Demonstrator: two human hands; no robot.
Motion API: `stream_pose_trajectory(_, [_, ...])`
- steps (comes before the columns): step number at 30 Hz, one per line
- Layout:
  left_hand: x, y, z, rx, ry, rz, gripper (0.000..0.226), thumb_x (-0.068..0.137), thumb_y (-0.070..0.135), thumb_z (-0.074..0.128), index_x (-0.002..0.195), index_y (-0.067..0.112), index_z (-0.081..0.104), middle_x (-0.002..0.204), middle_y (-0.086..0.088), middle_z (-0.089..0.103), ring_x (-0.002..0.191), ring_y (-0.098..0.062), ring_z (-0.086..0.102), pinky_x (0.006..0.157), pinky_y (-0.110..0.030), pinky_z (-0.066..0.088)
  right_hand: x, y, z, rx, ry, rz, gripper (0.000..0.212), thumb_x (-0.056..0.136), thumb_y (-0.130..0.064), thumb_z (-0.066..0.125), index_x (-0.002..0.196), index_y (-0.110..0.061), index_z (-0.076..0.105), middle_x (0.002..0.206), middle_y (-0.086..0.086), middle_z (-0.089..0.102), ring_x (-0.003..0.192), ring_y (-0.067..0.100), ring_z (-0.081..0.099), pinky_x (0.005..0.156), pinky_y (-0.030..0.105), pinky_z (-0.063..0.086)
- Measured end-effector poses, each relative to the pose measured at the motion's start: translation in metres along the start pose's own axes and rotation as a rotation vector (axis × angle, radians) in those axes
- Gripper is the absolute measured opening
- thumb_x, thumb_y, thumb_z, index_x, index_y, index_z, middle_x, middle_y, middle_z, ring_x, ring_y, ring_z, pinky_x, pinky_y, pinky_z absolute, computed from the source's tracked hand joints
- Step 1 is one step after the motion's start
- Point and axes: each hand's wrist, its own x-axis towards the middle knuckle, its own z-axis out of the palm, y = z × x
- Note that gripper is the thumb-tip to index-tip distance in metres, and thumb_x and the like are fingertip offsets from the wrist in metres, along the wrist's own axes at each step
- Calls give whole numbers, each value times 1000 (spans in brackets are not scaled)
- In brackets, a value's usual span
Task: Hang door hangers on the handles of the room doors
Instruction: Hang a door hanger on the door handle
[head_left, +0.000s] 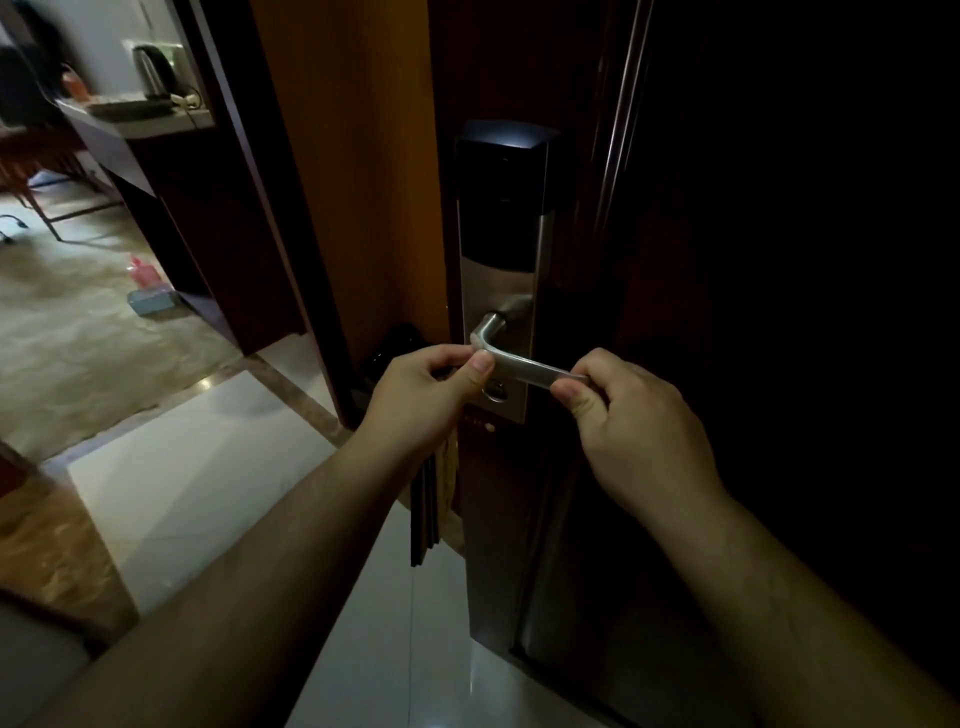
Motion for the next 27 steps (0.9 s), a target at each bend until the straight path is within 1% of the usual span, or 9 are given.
stream_pose_trajectory(4, [20, -6, 0, -62, -54, 8, 28, 92, 45, 59, 114, 32, 69, 99, 10, 66, 82, -5, 57, 64, -22, 42, 10, 0, 6, -50, 25, 33, 20, 96, -51, 42, 94, -34, 53, 78, -10, 53, 65, 6, 51, 51, 25, 39])
stream_pose_trajectory(6, [28, -7, 0, -78, -90, 5, 29, 91, 46, 59, 116, 32, 68, 102, 9, 66, 84, -6, 58, 63, -21, 42, 14, 0, 7, -64, 38, 64, 20, 96, -50, 43, 95, -34, 54, 78, -10, 53, 65, 5, 51, 52, 25, 38])
stream_pose_trajectory(8, [37, -8, -1, -71, -111, 6, 26, 92, 45, 59, 113, 34, 68, 100, 11, 66, 87, -5, 59, 64, -22, 42, 17, -1, 9, -72, 41, 98, 19, 97, -48, 43, 97, -34, 54, 78, -10, 53, 66, 6, 51, 53, 25, 39])
stream_pose_trajectory(11, [40, -13, -16, -109, -155, 14, 25, 92, 44, 59, 113, 34, 68, 100, 12, 65, 86, -5, 58, 65, -23, 42, 14, -18, 17, -92, 66, 119, 18, 97, -48, 43, 98, -34, 55, 75, -10, 53, 64, 5, 51, 52, 25, 38])
stream_pose_trajectory(15, [49, -15, -18, -114, -199, 19, 28, 92, 44, 59, 117, 33, 67, 105, 12, 65, 96, -5, 59, 69, -25, 44, 16, -22, 19, -97, 78, 156, 18, 98, -47, 43, 99, -34, 55, 70, -10, 51, 60, 5, 50, 51, 24, 35])
stream_pose_trajectory(17, [53, -17, -20, -112, -210, 28, 30, 91, 45, 60, 118, 32, 67, 105, 11, 65, 96, -5, 59, 71, -26, 45, 17, -23, 20, -95, 74, 170, 18, 97, -48, 43, 99, -34, 55, 70, -10, 51, 59, 6, 50, 51, 24, 35])
stream_pose_trajectory(20, [58, -17, -20, -112, -212, 44, 29, 91, 44, 61, 115, 31, 67, 99, 11, 66, 90, -5, 60, 70, -26, 46, 19, -23, 20, -102, 80, 174, 19, 97, -49, 43, 99, -34, 55, 69, -10, 52, 58, 6, 51, 50, 24, 36])
stream_pose_trajectory(23, [61, -14, -18, -113, -214, 40, 24, 92, 43, 61, 113, 33, 67, 103, 12, 66, 97, -4, 59, 75, -29, 48, 24, -22, 19, -93, 83, 183, 19, 97, -49, 43, 98, -35, 55, 68, -9, 52, 57, 6, 51, 49, 25, 37])
stream_pose_trajectory(27, [66, -11, -16, -145, -229, 19, 25, 92, 41, 61, 113, 30, 68, 104, 10, 66, 98, -6, 59, 70, -27, 46, 28, -20, 18, -108, 79, 194, 19, 97, -50, 43, 99, -35, 55, 67, -9, 52, 56, 5, 51, 49, 24, 36])
